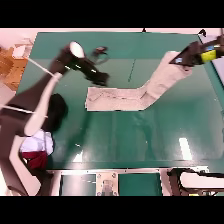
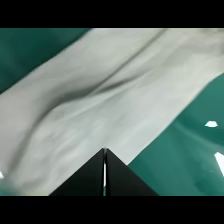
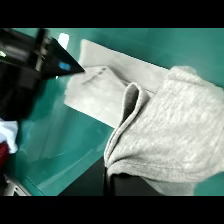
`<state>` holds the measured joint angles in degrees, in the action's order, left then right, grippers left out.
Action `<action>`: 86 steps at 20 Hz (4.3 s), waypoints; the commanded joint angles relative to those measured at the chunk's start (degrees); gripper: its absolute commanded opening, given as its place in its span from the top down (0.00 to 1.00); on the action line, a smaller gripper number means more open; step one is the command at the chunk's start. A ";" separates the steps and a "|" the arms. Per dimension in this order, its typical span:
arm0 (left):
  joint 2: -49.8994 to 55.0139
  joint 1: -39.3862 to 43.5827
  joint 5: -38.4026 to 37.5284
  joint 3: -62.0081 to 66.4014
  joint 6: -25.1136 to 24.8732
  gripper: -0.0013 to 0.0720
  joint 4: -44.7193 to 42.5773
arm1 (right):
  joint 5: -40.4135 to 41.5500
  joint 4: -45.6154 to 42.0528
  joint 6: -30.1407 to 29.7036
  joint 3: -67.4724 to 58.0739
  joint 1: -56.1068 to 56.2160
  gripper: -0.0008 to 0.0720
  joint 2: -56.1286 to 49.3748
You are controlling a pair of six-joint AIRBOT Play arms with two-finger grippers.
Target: Fold the shirts.
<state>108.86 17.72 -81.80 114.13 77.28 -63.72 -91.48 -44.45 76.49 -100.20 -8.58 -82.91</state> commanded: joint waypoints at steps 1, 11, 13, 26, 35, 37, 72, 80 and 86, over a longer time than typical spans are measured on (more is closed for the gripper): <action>-6.80 -8.26 -12.44 0.57 1.29 0.95 -12.52 | 13.05 0.52 1.62 5.20 12.02 0.97 -0.92; -8.61 -12.07 -11.85 0.83 -3.13 0.95 -12.41 | 58.71 2.05 1.55 14.12 47.19 0.40 -20.52; -8.61 -12.04 -12.46 0.81 -4.31 0.95 -12.37 | 52.15 -0.22 3.02 14.12 41.20 0.41 -18.34; -8.61 -12.04 -12.90 0.81 -3.82 0.95 -12.39 | 29.31 -0.17 5.57 33.03 5.88 0.25 -16.55; -8.59 -12.04 -13.00 0.79 -3.85 0.95 -12.39 | 30.51 13.18 -0.74 21.59 8.98 0.97 -19.50; -8.59 -12.04 -13.44 0.81 -3.85 0.95 -12.41 | 31.01 9.16 2.40 20.68 2.71 0.98 -15.32; -10.88 -12.04 -9.90 0.07 0.83 0.96 -9.49 | 17.44 -29.79 15.87 29.29 -54.27 0.97 16.68; -36.83 -9.42 0.72 -41.48 7.45 0.95 -8.98 | 19.69 -28.06 12.94 47.32 -11.06 0.98 25.22; -52.61 -9.42 3.26 -59.34 9.73 0.95 -10.75 | 26.91 -24.20 13.44 56.19 6.51 0.97 27.56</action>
<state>62.02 8.16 -80.05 61.45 85.76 -73.03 -67.64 -70.78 89.78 -47.03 -9.78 -56.29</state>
